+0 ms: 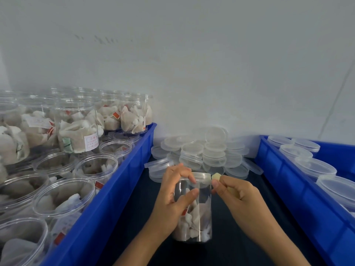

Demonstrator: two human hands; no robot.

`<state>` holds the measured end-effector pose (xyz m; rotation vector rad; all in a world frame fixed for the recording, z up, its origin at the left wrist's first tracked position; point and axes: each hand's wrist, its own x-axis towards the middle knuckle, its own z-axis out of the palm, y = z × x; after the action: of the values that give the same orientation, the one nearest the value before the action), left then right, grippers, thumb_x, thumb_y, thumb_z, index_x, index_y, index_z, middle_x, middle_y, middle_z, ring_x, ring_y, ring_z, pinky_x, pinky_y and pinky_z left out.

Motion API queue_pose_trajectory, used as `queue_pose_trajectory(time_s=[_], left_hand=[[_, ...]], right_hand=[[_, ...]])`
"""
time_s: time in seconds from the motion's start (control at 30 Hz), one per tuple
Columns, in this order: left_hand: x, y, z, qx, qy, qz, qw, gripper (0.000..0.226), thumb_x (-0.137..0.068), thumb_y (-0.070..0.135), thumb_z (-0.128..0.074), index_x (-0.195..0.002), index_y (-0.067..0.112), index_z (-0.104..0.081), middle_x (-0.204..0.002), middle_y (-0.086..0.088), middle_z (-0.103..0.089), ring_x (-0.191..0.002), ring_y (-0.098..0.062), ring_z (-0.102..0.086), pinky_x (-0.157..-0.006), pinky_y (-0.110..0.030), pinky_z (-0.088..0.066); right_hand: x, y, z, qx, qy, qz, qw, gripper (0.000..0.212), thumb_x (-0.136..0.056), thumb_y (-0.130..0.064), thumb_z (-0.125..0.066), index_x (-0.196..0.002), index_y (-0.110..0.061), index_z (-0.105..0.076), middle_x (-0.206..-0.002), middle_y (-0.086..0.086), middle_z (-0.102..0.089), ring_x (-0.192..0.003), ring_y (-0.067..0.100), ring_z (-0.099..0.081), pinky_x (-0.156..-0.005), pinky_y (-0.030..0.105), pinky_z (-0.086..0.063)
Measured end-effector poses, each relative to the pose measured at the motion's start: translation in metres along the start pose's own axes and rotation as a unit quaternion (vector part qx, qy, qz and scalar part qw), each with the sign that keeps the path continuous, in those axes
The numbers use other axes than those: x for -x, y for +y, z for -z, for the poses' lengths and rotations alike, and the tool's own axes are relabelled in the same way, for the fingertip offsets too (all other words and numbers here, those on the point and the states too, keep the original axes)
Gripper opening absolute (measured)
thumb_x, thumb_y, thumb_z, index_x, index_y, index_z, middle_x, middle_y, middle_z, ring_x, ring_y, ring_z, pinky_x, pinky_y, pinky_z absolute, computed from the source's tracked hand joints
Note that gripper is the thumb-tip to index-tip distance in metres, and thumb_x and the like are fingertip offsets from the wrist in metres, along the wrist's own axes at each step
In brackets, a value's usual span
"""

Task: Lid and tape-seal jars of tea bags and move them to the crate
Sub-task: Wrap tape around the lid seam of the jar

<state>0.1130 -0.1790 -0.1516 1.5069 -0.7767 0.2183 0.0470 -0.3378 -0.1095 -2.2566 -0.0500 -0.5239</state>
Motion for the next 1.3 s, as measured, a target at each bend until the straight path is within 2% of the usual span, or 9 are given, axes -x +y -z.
queue_pose_trajectory(time_s=[0.07, 0.17, 0.3, 0.47, 0.57, 0.73, 0.93, 1.03, 1.3], left_hand=[[0.000, -0.002, 0.001, -0.003, -0.002, -0.003, 1.000, 0.023, -0.076, 0.044, -0.063, -0.089, 0.024, -0.060, -0.112, 0.014, -0.052, -0.122, -0.006, -0.047, -0.100, -0.018, -0.035], [-0.001, -0.003, 0.002, 0.011, 0.009, 0.007, 1.000, 0.029, -0.074, 0.047, -0.065, -0.089, 0.021, -0.061, -0.110, 0.010, -0.054, -0.113, -0.009, -0.053, -0.094, -0.023, -0.040], [-0.001, 0.000, -0.001, -0.003, 0.042, 0.002, 0.999, 0.026, -0.077, 0.050, -0.062, -0.084, 0.025, -0.061, -0.105, 0.012, -0.056, -0.113, 0.002, -0.051, -0.094, -0.009, -0.036], [0.000, 0.000, -0.002, -0.029, 0.048, -0.010, 0.998, 0.023, -0.083, 0.049, -0.055, -0.084, 0.027, -0.063, -0.108, 0.004, -0.059, -0.117, -0.003, -0.052, -0.095, -0.007, -0.034], [0.000, 0.000, -0.003, -0.040, 0.062, -0.009, 0.997, 0.028, -0.084, 0.051, -0.052, -0.083, 0.025, -0.062, -0.110, 0.013, -0.061, -0.118, 0.000, -0.052, -0.096, -0.010, -0.036], [0.001, -0.001, -0.005, -0.059, 0.065, -0.020, 0.996, 0.029, -0.090, 0.050, -0.046, -0.087, 0.023, -0.057, -0.115, 0.019, -0.064, -0.123, -0.005, -0.053, -0.105, -0.041, -0.043], [-0.002, 0.001, -0.002, -0.050, 0.063, -0.014, 0.997, 0.033, -0.092, 0.047, -0.051, -0.093, 0.016, -0.058, -0.114, 0.018, -0.066, -0.109, -0.007, -0.063, -0.092, -0.034, -0.051], [-0.002, 0.001, -0.001, -0.054, 0.065, -0.009, 0.996, 0.024, -0.093, 0.042, -0.051, -0.092, 0.018, -0.058, -0.111, 0.020, -0.067, -0.105, -0.004, -0.064, -0.088, -0.026, -0.052], [-0.003, 0.001, 0.001, -0.065, 0.059, -0.006, 0.996, 0.020, -0.092, 0.035, -0.053, -0.092, 0.015, -0.057, -0.109, 0.021, -0.067, -0.104, -0.001, -0.063, -0.088, -0.024, -0.051]], right_hand=[[0.000, -0.002, 0.001, 0.012, -0.007, 0.001, 1.000, 0.062, -0.085, -0.060, -0.042, -0.085, -0.002, -0.064, -0.072, 0.020, -0.057, -0.058, 0.022, -0.042, -0.062, 0.039, -0.045], [-0.001, -0.003, 0.002, 0.015, -0.019, 0.000, 1.000, 0.053, -0.089, -0.054, -0.047, -0.085, -0.004, -0.064, -0.070, 0.016, -0.059, -0.058, 0.025, -0.045, -0.060, 0.037, -0.044], [-0.001, -0.005, 0.002, 0.034, -0.013, 0.010, 0.999, 0.049, -0.092, -0.048, -0.049, -0.084, -0.001, -0.062, -0.052, -0.002, -0.037, -0.045, 0.007, -0.030, -0.047, 0.017, -0.028], [-0.001, -0.006, 0.003, 0.033, -0.021, 0.011, 0.999, 0.047, -0.093, -0.047, -0.049, -0.082, -0.004, -0.062, -0.064, 0.012, -0.053, -0.052, 0.004, -0.034, -0.053, 0.022, -0.032], [-0.001, -0.006, 0.005, 0.037, -0.026, 0.003, 0.999, 0.043, -0.094, -0.045, -0.050, -0.078, -0.006, -0.061, -0.056, 0.002, -0.046, -0.050, 0.004, -0.033, -0.052, 0.023, -0.032], [0.000, -0.007, 0.005, 0.054, -0.023, -0.009, 0.998, 0.042, -0.094, -0.044, -0.052, -0.070, -0.009, -0.056, -0.049, -0.009, -0.039, -0.046, 0.006, -0.033, -0.047, 0.017, -0.029], [-0.002, -0.011, 0.002, 0.027, -0.029, -0.024, 0.999, 0.035, -0.093, -0.043, -0.053, -0.065, -0.023, -0.059, -0.046, -0.008, -0.036, -0.042, 0.007, -0.031, -0.043, 0.015, -0.027], [-0.005, -0.014, 0.001, 0.039, -0.030, -0.039, 0.998, 0.039, -0.093, -0.046, -0.053, -0.066, -0.019, -0.059, -0.047, -0.006, -0.039, -0.042, 0.006, -0.031, -0.045, 0.017, -0.027], [-0.013, -0.014, 0.002, 0.054, -0.037, -0.072, 0.995, 0.037, -0.092, -0.045, -0.055, -0.060, -0.026, -0.058, -0.046, -0.007, -0.045, -0.043, 0.005, -0.035, -0.052, 0.027, -0.036]])
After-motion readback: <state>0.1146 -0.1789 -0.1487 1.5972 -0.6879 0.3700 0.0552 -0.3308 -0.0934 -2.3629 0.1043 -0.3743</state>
